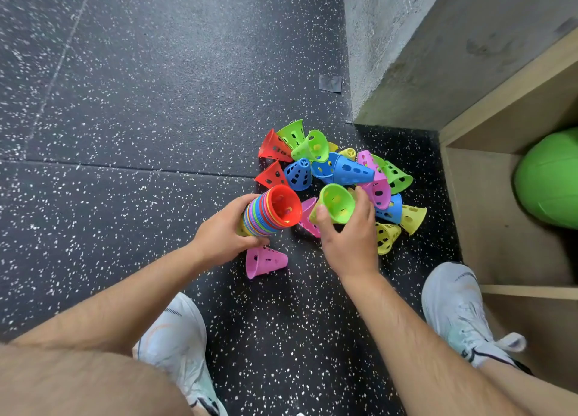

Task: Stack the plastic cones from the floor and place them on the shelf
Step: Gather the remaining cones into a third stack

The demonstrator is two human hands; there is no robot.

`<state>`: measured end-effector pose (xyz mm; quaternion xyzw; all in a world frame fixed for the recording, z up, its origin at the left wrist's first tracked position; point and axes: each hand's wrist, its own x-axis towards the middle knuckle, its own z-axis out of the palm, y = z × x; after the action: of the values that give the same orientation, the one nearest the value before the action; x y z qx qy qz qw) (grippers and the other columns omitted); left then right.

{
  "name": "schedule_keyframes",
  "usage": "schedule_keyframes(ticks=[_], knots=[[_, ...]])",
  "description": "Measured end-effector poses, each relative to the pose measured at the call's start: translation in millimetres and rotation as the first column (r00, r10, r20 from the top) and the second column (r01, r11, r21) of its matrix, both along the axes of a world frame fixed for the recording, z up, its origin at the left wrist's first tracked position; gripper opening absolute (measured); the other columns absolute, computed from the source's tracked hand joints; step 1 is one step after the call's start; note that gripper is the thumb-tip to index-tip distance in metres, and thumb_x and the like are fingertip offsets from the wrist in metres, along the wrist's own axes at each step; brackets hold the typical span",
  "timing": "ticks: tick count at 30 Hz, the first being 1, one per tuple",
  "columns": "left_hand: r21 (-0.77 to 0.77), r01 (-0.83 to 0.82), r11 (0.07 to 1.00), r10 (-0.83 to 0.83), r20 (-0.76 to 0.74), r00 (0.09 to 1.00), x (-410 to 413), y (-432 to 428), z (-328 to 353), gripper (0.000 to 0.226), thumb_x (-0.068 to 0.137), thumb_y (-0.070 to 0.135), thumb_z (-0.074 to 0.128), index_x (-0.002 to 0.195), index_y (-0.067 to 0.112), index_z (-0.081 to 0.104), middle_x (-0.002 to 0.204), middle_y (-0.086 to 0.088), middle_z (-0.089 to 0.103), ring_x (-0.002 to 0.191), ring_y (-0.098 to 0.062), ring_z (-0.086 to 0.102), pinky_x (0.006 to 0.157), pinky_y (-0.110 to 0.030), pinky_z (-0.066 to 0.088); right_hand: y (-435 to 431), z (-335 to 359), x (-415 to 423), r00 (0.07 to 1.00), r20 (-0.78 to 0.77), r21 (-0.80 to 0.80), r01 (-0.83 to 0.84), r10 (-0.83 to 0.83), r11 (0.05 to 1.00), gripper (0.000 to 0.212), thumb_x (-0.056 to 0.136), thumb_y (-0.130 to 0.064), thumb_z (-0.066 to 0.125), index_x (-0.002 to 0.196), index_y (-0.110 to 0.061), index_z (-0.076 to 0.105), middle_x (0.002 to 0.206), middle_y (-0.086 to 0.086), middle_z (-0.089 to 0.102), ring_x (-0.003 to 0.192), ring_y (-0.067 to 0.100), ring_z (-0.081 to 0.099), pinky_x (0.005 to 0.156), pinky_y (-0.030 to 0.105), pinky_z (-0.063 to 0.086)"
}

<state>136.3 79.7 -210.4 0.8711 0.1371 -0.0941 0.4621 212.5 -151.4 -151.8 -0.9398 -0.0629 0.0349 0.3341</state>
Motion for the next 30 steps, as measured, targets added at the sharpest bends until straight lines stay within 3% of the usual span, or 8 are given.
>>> schedule_keyframes(ticks=[3, 5, 10, 14, 22, 24, 26, 30], knots=[[0.018, 0.012, 1.000, -0.012, 0.017, 1.000, 1, -1, 1, 0.080, 0.071, 0.041, 0.090, 0.129, 0.064, 0.041, 0.130, 0.030, 0.059, 0.116, 0.005, 0.058, 0.102, -0.033, 0.047, 6, 10, 6, 0.998, 0.016, 0.120, 0.059, -0.061, 0.991, 0.087, 0.089, -0.067, 0.031, 0.149, -0.004, 0.038, 0.149, 0.013, 0.043, 0.139, 0.019, 0.035, 0.106, 0.002, 0.012], [0.026, 0.011, 1.000, -0.011, 0.019, 1.000, 1, -1, 3, 0.080, 0.071, 0.041, 0.091, 0.126, 0.067, 0.039, 0.129, 0.030, 0.059, 0.114, 0.006, 0.057, 0.099, -0.030, 0.046, 13, 14, 7, 1.000, 0.011, 0.148, 0.016, -0.018, 0.989, 0.085, 0.091, -0.065, 0.027, 0.149, -0.004, 0.041, 0.148, 0.012, 0.045, 0.137, 0.016, 0.034, 0.100, -0.005, 0.007], [0.022, 0.004, 1.000, -0.004, 0.015, 1.000, 1, -1, 3, 0.081, 0.070, 0.040, 0.091, 0.127, 0.067, 0.041, 0.128, 0.030, 0.060, 0.112, 0.006, 0.057, 0.096, -0.028, 0.045, 33, 13, 0, 0.983, -0.085, 0.163, -0.148, 0.164, 0.975, 0.084, 0.090, -0.063, 0.026, 0.150, -0.007, 0.040, 0.151, 0.008, 0.044, 0.140, 0.017, 0.035, 0.115, 0.024, 0.022], [0.033, 0.013, 0.999, -0.013, 0.015, 1.000, 0, -1, 2, 0.083, 0.070, 0.042, 0.091, 0.136, 0.056, 0.044, 0.128, 0.030, 0.058, 0.111, 0.006, 0.057, 0.094, -0.027, 0.044, 38, 2, -8, 0.920, -0.253, 0.114, -0.280, 0.300, 0.953, 0.077, 0.089, -0.054, 0.045, 0.155, -0.015, 0.033, 0.156, -0.002, 0.039, 0.144, 0.013, 0.029, 0.120, 0.032, 0.022], [0.039, 0.014, 0.999, -0.015, 0.021, 1.000, 3, -3, 3, 0.081, 0.071, 0.045, 0.091, 0.137, 0.053, 0.045, 0.125, 0.031, 0.057, 0.107, 0.009, 0.054, 0.093, -0.027, 0.043, 34, 1, -1, 0.881, -0.338, 0.141, -0.300, 0.331, 0.943, 0.073, 0.093, -0.048, 0.059, 0.156, -0.027, 0.030, 0.156, -0.014, 0.035, 0.145, 0.003, 0.025, 0.107, 0.005, 0.018], [0.042, 0.017, 0.999, -0.017, 0.015, 1.000, 2, -3, 2, 0.081, 0.071, 0.045, 0.091, 0.137, 0.053, 0.044, 0.124, 0.032, 0.057, 0.108, 0.008, 0.054, 0.094, -0.028, 0.044, 34, 3, -3, 0.887, -0.317, 0.152, -0.303, 0.337, 0.941, 0.075, 0.090, -0.053, 0.057, 0.155, -0.027, 0.032, 0.155, -0.013, 0.037, 0.144, 0.004, 0.028, 0.114, 0.015, 0.024], [0.044, 0.016, 0.999, -0.017, 0.018, 1.000, 1, -2, 1, 0.082, 0.070, 0.046, 0.091, 0.137, 0.053, 0.044, 0.124, 0.032, 0.057, 0.109, 0.007, 0.055, 0.095, -0.028, 0.044, 30, 3, -8, 0.910, -0.275, 0.173, -0.271, 0.311, 0.947, 0.065, 0.088, -0.051, 0.055, 0.147, -0.026, 0.042, 0.145, -0.012, 0.046, 0.136, 0.004, 0.039, 0.114, 0.029, 0.034], [0.024, 0.007, 1.000, -0.007, 0.023, 1.000, 0, 0, -3, 0.084, 0.069, 0.048, 0.091, 0.139, 0.051, 0.044, 0.129, 0.030, 0.058, 0.115, 0.003, 0.058, 0.101, -0.032, 0.047, 21, 3, -16, 0.967, -0.201, 0.148, -0.128, 0.156, 0.981, 0.019, 0.088, -0.024, 0.051, 0.106, -0.026, 0.050, 0.111, -0.013, 0.052, 0.102, 0.012, 0.054, 0.090, 0.039, 0.049]])
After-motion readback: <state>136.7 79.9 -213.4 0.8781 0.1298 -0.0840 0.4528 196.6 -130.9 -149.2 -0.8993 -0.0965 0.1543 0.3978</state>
